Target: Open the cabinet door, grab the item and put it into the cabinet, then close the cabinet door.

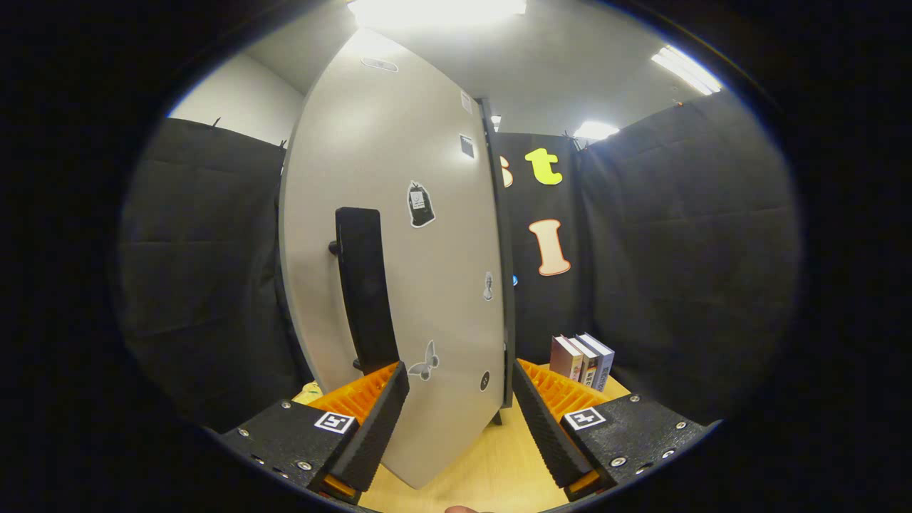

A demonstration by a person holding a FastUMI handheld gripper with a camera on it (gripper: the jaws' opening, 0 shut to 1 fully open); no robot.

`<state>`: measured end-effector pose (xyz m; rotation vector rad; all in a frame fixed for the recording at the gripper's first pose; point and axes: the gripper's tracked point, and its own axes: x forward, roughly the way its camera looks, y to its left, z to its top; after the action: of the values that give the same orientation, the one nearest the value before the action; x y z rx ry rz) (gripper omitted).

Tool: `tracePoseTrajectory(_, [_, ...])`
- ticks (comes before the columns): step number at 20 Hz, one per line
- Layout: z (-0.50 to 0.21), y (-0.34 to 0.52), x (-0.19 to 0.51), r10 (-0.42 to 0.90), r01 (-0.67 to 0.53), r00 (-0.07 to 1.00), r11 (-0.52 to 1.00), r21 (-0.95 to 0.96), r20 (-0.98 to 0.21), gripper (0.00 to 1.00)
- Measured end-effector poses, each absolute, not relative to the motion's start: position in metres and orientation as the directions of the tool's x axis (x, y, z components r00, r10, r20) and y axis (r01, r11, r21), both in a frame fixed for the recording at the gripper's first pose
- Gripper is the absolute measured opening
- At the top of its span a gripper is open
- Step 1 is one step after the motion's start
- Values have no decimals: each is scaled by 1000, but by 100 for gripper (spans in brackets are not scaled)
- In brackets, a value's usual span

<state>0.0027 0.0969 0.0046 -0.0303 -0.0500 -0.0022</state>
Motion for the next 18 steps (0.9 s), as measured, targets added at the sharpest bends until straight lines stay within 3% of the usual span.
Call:
tracePoseTrajectory(8, [1,191,15,60,-58,995,998,-19,84,93])
tracePoseTrajectory(18, [2,193,13,2,-3,996,1000,6,91,93])
